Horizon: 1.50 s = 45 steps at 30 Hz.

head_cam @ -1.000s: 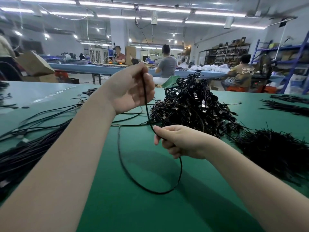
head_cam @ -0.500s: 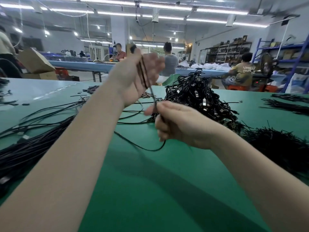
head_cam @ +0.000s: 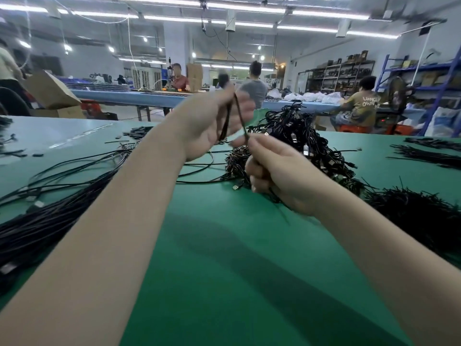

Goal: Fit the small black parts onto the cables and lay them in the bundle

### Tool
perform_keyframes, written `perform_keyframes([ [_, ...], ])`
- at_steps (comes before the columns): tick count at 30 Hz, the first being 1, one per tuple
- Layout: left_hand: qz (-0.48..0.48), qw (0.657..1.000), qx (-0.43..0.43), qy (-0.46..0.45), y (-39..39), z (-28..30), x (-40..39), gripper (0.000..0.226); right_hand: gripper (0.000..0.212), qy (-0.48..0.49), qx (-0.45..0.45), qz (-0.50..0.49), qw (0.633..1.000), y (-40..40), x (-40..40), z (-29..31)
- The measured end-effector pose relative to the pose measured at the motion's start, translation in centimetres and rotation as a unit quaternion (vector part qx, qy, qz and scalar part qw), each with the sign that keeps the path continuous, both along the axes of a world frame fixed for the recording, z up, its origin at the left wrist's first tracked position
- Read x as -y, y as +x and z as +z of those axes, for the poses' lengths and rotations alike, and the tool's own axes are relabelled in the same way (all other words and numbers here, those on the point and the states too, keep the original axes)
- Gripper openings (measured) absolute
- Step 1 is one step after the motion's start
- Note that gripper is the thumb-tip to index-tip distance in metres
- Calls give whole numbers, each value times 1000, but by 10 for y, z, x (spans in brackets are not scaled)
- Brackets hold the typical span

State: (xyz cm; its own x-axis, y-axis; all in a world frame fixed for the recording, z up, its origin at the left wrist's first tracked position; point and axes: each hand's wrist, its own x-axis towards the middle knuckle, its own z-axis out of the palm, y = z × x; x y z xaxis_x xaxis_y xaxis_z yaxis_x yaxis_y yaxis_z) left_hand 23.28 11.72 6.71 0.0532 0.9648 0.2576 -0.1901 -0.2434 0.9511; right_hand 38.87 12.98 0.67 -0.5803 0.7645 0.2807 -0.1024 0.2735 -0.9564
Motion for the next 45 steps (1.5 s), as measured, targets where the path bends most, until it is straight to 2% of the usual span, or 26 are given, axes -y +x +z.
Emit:
perform_keyframes([
  [2, -44, 986, 156, 35, -7, 7, 5, 35, 27, -38, 66, 45, 996, -1, -2, -18],
  [3, -71, 979, 186, 44, -11, 9, 10, 33, 28, -55, 102, 50, 992, 0, -4, -26],
  [4, -88, 980, 172, 43, -14, 10, 14, 31, 30, -69, 132, 37, 988, 1, -8, -33],
  [6, -124, 989, 79, 25, -19, 9, 18, 31, 34, -75, 180, -39, 980, 7, -16, -36],
  [9, -168, 980, -101, -23, -19, 0, 13, 37, 47, 4, 229, -194, 954, 24, -27, -25],
  [11, -118, 949, -282, -71, -10, -9, 5, 41, 47, 57, 196, -263, 943, 34, -30, -8],
  [12, -88, 932, -340, -91, -4, -13, 3, 41, 45, 82, 173, -277, 942, 35, -29, 2],
  [13, -65, 926, -358, -102, 1, -17, 0, 41, 41, 104, 148, -279, 943, 35, -27, 12],
  [14, -50, 933, -341, -105, 6, -19, -2, 40, 38, 122, 121, -270, 947, 32, -22, 20],
  [16, -26, 964, -248, -93, 10, -20, -4, 37, 34, 153, 94, -223, 958, 21, -10, 26],
  [18, -10, 992, -106, -69, 10, -18, -4, 35, 32, 174, 112, -167, 964, 8, 1, 19],
  [20, -26, 998, 24, -42, 8, -14, -3, 35, 32, 147, 127, -109, 975, -3, 6, 5],
  [22, -51, 995, 77, -28, 7, -12, 0, 34, 33, 116, 134, -81, 981, -6, 5, -9],
  [25, -68, 991, 110, -36, 5, -10, 2, 32, 33, 84, 165, -96, 978, -1, -4, -21],
  [28, -97, 988, 113, -43, 3, -12, 1, 30, 28, -4, 124, -131, 984, 5, -13, -21],
  [32, -110, 989, 63, -76, 11, -20, -2, 27, 20, -132, -47, -73, 987, 4, -13, -7],
  [36, -62, 990, 26, -120, 15, -22, -4, 28, 6, -130, -54, -112, 984, 0, -11, -10],
  [41, 61, 983, -114, -132, 17, -24, -8, 31, 7, -149, -75, -123, 978, 1, -13, -12],
  [43, 79, 983, -111, -124, 17, -25, -9, 30, 7, -140, -66, -115, 981, 2, -14, -14],
  [45, 55, 990, -56, -115, 17, -25, -9, 29, 7, -136, -59, -108, 983, 3, -14, -14],
])
